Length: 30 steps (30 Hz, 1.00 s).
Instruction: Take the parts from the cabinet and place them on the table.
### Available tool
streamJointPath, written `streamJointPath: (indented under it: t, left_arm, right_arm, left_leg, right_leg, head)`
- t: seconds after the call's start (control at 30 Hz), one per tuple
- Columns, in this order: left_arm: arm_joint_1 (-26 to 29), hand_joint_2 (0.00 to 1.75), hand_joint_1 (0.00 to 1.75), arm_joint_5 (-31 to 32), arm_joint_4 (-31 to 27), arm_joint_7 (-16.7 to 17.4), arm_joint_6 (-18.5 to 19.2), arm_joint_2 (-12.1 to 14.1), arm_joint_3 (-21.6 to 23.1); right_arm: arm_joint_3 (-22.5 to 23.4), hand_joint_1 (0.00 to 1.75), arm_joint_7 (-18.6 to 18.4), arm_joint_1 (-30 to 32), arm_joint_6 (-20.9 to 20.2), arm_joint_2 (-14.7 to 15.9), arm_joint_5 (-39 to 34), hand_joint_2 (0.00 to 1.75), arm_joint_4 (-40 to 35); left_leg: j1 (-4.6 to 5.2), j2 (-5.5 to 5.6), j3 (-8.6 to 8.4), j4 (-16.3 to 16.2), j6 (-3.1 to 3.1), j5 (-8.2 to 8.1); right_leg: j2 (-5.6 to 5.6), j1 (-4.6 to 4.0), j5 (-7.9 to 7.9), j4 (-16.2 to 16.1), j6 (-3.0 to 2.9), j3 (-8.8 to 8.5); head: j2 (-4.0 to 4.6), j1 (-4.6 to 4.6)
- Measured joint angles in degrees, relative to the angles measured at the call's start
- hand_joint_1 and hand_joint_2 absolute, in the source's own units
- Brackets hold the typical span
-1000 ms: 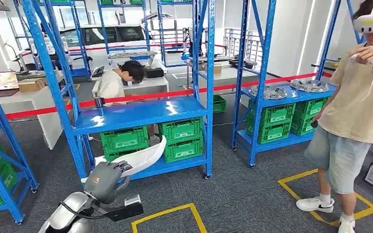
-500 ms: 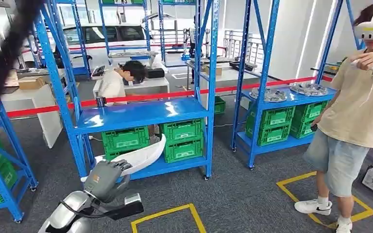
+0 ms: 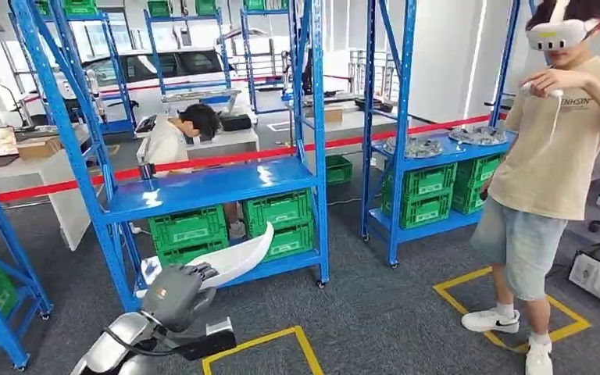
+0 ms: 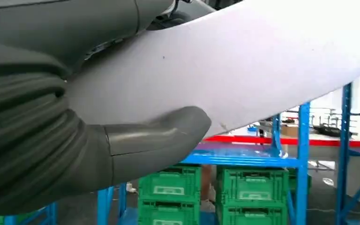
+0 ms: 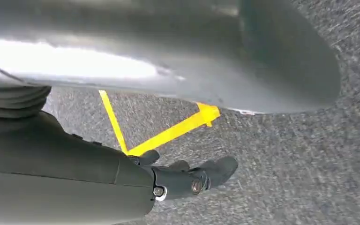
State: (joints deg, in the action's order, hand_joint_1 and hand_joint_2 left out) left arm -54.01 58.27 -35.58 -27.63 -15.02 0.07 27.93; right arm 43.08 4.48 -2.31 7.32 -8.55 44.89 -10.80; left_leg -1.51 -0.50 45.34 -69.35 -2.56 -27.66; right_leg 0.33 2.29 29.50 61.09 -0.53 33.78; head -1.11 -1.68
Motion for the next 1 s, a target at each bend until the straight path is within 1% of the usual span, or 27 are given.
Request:
streamJointPath:
  t: [0.03,0.07,0.1,0.13,0.17,0.2,0.23,0.27,0.3,0.37,0.4,0.43,0.47,0.53,0.57,0.6,0.63,0.67,0.7,0.73,0.77,0.83,0.87,0.9,0.93,0.97,1.0]
  left_arm:
    - [0.08,1.75,1.75,0.0,0.04,0.0,0.0,0.04,0.0]
    - [0.25,1.75,1.75,0.0,0.17,0.0,0.09,0.17,0.0]
    - [0.41,1.75,1.75,0.0,0.26,-0.11,0.09,0.22,0.0]
    - [0.51,1.75,1.75,0.0,0.26,-0.17,0.09,0.35,0.0]
    - [0.5,1.75,1.75,0.0,0.26,-0.22,0.09,0.39,0.0]
    - [0.44,1.75,1.75,0.0,0.24,-0.31,0.09,0.5,0.0]
    - [0.3,1.75,1.75,0.0,0.22,-0.37,0.09,0.61,0.0]
    - [0.34,1.75,1.75,0.0,0.22,-0.55,0.04,0.61,0.02]
    - [0.3,1.75,1.75,0.0,0.28,-0.61,0.02,0.66,0.02]
    - [0.27,1.75,1.75,0.0,0.28,-0.68,0.0,0.66,0.02]
    - [0.2,1.75,1.75,0.0,0.26,-0.68,0.0,0.63,0.02]
    - [0.17,1.75,1.75,0.0,0.26,-0.66,0.0,0.53,0.02]
    - [0.07,1.75,1.75,0.0,0.26,-0.66,0.0,0.44,0.02]
    - [0.26,1.75,1.75,0.0,0.39,-0.68,0.02,0.41,0.02]
    - [0.41,1.75,1.75,0.0,0.55,-0.68,0.07,0.41,0.02]
    - [0.5,1.75,1.75,0.0,0.7,-0.72,0.15,0.37,0.02]
    - [0.52,1.75,1.75,0.0,0.9,-0.79,0.2,0.33,0.02]
    - [0.51,1.75,1.75,0.0,0.92,-0.81,0.24,0.28,0.02]
    - [0.45,1.75,1.75,0.0,0.92,-0.85,0.24,0.26,0.02]
    - [0.33,1.75,1.75,0.0,0.92,-0.87,0.24,0.26,0.02]
    - [0.22,1.75,1.75,0.0,0.92,-0.85,0.24,0.31,0.02]
    - [-0.07,1.75,1.75,0.0,1.05,-1.05,0.66,0.22,0.02]
    - [-0.24,1.75,1.75,0.0,1.11,-1.24,0.96,0.02,0.02]
    - [-0.37,1.75,1.75,0.0,1.14,-1.5,1.2,-0.04,0.02]
    - [-0.47,1.75,1.75,0.0,1.29,-1.86,1.27,0.09,0.02]
    - [-0.68,1.75,1.75,-0.02,1.44,-2.07,1.31,0.17,0.02]
    - [-0.85,1.75,1.75,-0.04,1.6,-2.31,1.5,0.26,0.02]
  right_arm:
    - [0.0,0.0,0.0,0.03,-0.09,0.0,0.0,0.0,0.0]
    - [0.0,0.0,0.02,0.07,-0.35,0.0,0.0,0.0,0.0]
    - [0.02,0.0,0.05,0.1,-0.55,0.0,0.0,0.0,0.0]
    - [0.04,0.0,0.09,0.1,-0.68,0.0,0.0,0.0,0.0]
    - [0.04,0.0,0.09,0.1,-0.79,0.0,0.0,0.0,0.0]
    - [0.04,0.0,0.09,0.09,-0.87,-0.02,0.0,0.0,0.0]
    - [0.07,0.0,0.09,0.08,-0.87,-0.13,0.0,0.0,0.0]
    - [0.07,0.0,0.09,-0.02,-0.87,-0.26,0.0,0.0,0.0]
    - [0.11,0.0,0.09,-0.04,-0.87,-0.24,-0.07,0.0,0.0]
    - [0.22,0.0,0.07,0.04,-0.9,-0.31,-0.07,0.0,0.0]
    - [0.24,0.0,0.07,0.06,-0.9,-0.35,-0.09,0.0,0.0]
    - [0.31,0.0,0.05,0.14,-0.9,-0.35,-0.15,0.0,0.0]
    - [0.33,0.0,0.05,0.08,-0.92,-0.35,-0.15,0.0,0.0]
    - [0.37,0.0,0.07,-0.03,-0.94,-0.33,-0.15,0.0,0.0]
    - [0.39,0.0,0.07,-0.02,-0.94,-0.26,-0.22,0.0,0.0]
    - [0.42,0.0,0.05,0.03,-0.96,-0.26,-0.33,0.0,0.0]
    - [0.44,0.0,0.02,0.12,-0.96,-0.24,-0.48,0.0,0.0]
    - [0.46,0.0,0.02,0.14,-0.96,-0.24,-0.5,0.0,0.0]
    - [0.46,0.0,0.05,0.1,-0.96,-0.22,-0.52,0.0,0.0]
    - [0.46,0.0,0.07,-0.02,-0.96,-0.19,-0.52,0.0,0.0]
    - [0.46,0.0,0.07,-0.16,-1.01,-0.17,-0.52,0.0,0.0]
    - [0.46,0.0,0.02,-0.08,-1.05,-0.17,-0.57,0.0,0.0]
    - [0.48,0.0,0.0,-0.01,-1.14,-0.17,-0.59,0.0,0.0]
    - [0.59,0.0,0.0,0.0,-1.22,-0.17,-0.63,0.0,0.0]
    - [0.72,0.0,0.02,0.02,-1.37,-0.17,-0.66,0.0,0.0]
    - [0.92,0.0,0.0,0.01,-1.51,-0.15,-0.66,0.0,0.0]
    - [1.09,0.0,0.0,-0.04,-1.64,-0.13,-0.65,0.0,0.0]
  left_leg:
    - [0.06,0.1,1.3,-4.13,0.07,-1.96]
    - [0.12,0.16,1.87,-6.75,0.26,-2.91]
    - [0.23,0.24,1.17,-6.66,0.59,-2.64]
    - [0.4,0.35,-0.61,-4.44,1.03,-1.67]
    - [0.58,0.6,-3.46,-0.22,1.62,-0.07]
    - [0.86,1.34,-6.73,4.86,2.39,1.49]
    - [1.1,2.83,-8.41,8.3,3.07,0.73]
    - [1.43,2.52,-9.1,8.6,2.88,1.11]
    - [1.66,2.0,-9.11,8.72,2.79,1.18]
    - [1.88,1.55,-9.18,9.04,3.01,1.29]
    - [1.08,1.09,-9.49,10.22,3.47,1.93]
    - [1.29,0.5,-9.79,10.72,3.73,2.14]
    - [1.24,0.3,-9.79,11.0,4.27,2.37]
    - [1.44,-0.51,-9.71,10.99,4.4,2.37]
    - [1.55,-0.94,-9.68,10.96,4.44,2.35]
    - [1.64,-1.36,-9.65,10.87,4.44,2.34]
    - [1.67,-1.74,-9.59,10.71,4.48,2.32]
    - [1.68,-2.13,-9.52,10.53,4.45,2.27]
    - [1.67,-2.53,-9.45,10.27,4.32,2.17]
    - [1.82,-2.89,-9.41,9.86,4.09,2.02]
    - [2.3,-3.13,-9.2,9.44,3.68,1.74]
    - [2.13,-3.65,-9.32,9.69,3.2,1.91]
    - [2.12,-4.02,-9.38,9.87,2.87,2.12]
    - [2.15,-4.4,-9.3,9.78,2.57,2.07]
    - [1.78,-2.95,-8.75,8.93,2.06,1.26]
    - [1.69,-1.4,-7.86,6.63,1.73,-0.77]
    - [1.53,-0.46,-6.33,2.49,1.42,-3.24]
  right_leg:
    - [0.23,-0.16,-0.17,0.0,-0.04,0.25]
    - [0.51,-0.33,-0.3,0.0,-0.07,0.45]
    - [0.83,-0.47,-0.44,0.01,-0.05,0.67]
    - [1.17,-0.61,-0.56,0.01,0.01,0.82]
    - [1.57,-0.74,-0.65,0.01,0.1,0.89]
    - [1.94,-0.83,-0.72,0.01,0.21,0.88]
    - [2.07,-0.6,-0.79,-0.03,0.32,0.94]
    - [2.32,-0.82,-0.92,-0.11,0.76,1.13]
    - [2.51,-0.5,-1.02,-0.38,1.21,1.16]
    - [2.99,-0.31,-1.44,-1.1,2.01,0.98]
    - [3.14,-0.5,-1.41,-1.09,2.44,0.97]
    - [2.32,-0.63,-0.66,-0.32,2.39,1.33]
    - [1.21,-0.67,1.46,2.57,2.31,2.77]
    - [0.54,-0.84,5.59,11.41,2.43,6.86]
    - [0.51,-0.89,6.38,14.32,2.5,8.21]
    - [0.5,-0.95,5.88,14.82,2.52,8.42]
    - [0.43,-0.97,4.27,12.75,2.48,7.34]
    - [0.11,-1.0,2.14,8.77,2.36,5.22]
    - [-0.76,-1.1,-0.11,3.49,2.23,2.29]
    - [-2.64,-1.29,-1.08,-0.9,2.0,-0.25]
    - [-2.74,-1.54,-0.91,-1.58,1.69,-0.15]
    - [-1.83,-1.56,-1.19,-1.53,1.18,0.21]
    - [-1.4,-1.68,-1.4,-1.53,0.85,0.33]
    - [-0.99,-1.44,-1.93,-1.98,0.36,0.26]
    - [-0.83,-1.17,-2.22,-2.21,0.09,0.22]
    - [-0.48,-1.05,-2.39,-2.28,-0.13,0.31]
    - [-0.15,-0.97,-2.52,-2.28,-0.22,0.44]
  head:
    - [0.0,-0.05]
    - [0.0,0.0]
    - [0.0,-0.05]
    - [0.0,0.0]
    - [0.0,-0.02]
    - [0.0,0.0]
    - [0.0,-0.02]
    - [0.0,0.0]
    - [0.0,-0.16]
    - [0.0,-0.11]
    - [0.0,-0.11]
    - [0.0,-0.09]
    - [0.0,-0.05]
    - [0.0,0.02]
    - [0.0,0.04]
    - [0.0,0.04]
    - [0.0,0.04]
    - [0.0,0.04]
    - [0.0,0.04]
    - [0.0,0.04]
    - [0.0,0.02]
    - [0.0,0.02]
    - [0.0,0.02]
    - [0.0,0.04]
    - [0.0,0.0]
    - [0.0,-0.02]
    - [0.0,-0.02]
